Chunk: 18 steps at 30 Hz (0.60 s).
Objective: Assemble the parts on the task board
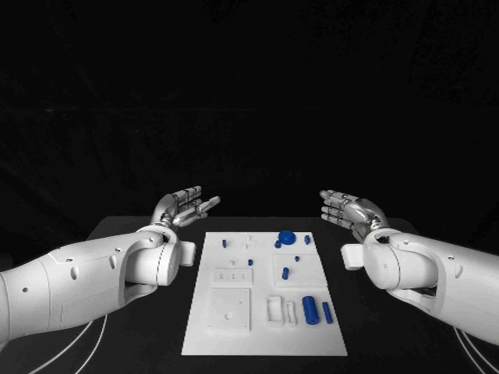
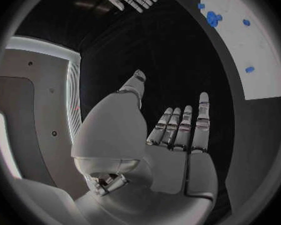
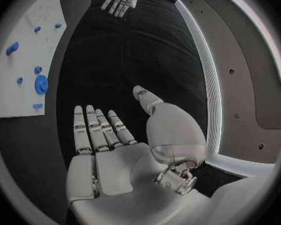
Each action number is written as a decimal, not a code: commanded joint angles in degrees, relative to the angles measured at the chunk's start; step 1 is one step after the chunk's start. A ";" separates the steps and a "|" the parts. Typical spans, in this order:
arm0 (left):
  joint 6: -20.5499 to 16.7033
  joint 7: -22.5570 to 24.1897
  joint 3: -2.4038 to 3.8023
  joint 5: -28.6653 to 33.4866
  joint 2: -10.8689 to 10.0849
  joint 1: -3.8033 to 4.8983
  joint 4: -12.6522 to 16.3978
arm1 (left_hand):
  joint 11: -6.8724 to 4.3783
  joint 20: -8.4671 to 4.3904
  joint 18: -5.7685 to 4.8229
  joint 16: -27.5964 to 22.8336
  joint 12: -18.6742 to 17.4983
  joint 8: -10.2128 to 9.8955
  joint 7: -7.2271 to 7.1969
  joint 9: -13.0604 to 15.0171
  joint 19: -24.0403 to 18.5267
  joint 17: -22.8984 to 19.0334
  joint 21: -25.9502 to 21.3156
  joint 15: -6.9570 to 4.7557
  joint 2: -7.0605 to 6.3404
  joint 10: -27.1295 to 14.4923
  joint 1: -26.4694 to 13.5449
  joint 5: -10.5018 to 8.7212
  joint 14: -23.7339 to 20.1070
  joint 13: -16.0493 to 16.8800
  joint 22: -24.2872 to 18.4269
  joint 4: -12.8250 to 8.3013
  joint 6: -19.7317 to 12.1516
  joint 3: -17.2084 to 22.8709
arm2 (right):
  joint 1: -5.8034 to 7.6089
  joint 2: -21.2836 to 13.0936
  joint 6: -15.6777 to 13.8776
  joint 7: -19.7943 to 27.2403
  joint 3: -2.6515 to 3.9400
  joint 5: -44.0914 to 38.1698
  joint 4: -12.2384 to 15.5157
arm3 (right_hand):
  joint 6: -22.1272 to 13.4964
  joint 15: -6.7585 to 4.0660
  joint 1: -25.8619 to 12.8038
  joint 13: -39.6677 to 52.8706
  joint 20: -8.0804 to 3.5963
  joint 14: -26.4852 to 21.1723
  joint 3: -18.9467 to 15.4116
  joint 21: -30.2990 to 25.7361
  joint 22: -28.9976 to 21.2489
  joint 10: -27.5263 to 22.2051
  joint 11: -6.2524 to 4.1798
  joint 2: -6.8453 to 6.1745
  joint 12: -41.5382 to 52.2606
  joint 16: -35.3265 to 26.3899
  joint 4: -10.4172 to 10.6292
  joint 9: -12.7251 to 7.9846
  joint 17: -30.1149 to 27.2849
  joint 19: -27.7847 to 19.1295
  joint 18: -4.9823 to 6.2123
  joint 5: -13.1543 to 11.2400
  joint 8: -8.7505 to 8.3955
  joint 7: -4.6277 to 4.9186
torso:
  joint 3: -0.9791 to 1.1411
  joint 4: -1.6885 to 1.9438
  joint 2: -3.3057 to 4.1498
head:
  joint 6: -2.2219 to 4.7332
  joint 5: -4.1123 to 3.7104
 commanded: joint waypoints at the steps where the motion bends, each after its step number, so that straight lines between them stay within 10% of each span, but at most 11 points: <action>1: 3.20 -1.77 -0.02 -0.24 0.19 0.14 -0.07 | 0.32 0.47 0.76 0.28 0.30 0.27 0.24 0.15 1.78 0.17 0.39 0.28 -0.35 1.37 2.92 0.47 1.38 0.13 0.22 0.67 1.45 0.33 | 0.47 -0.12 10.21 -8.44 0.13 -4.03 -1.19 | 0.63 0.17 1.15 0.07 0.18 0.73 0.52 0.21 0.08 0.70 0.13 -0.01 0.35 0.29 -0.10 0.08 0.08 0.65 0.75 0.36 0.36 2.39 | 0.00 0.00 0.00 | -0.01 0.00; 18: 3.43 -1.82 -0.02 -0.24 0.07 0.14 -0.12 | 0.48 0.47 0.75 0.29 0.31 0.27 0.32 0.15 1.79 0.17 0.40 0.25 -0.33 1.58 2.87 0.43 1.46 0.13 0.22 0.60 1.43 0.31 | 0.79 -0.01 11.84 -9.52 0.23 -5.41 -2.65 | 1.10 0.28 1.96 0.09 0.06 1.25 0.31 0.22 0.10 1.22 0.23 -0.20 0.38 0.31 -0.41 0.10 0.10 0.92 0.64 0.61 0.39 2.43 | 0.01 0.00 0.01 | 0.10 0.10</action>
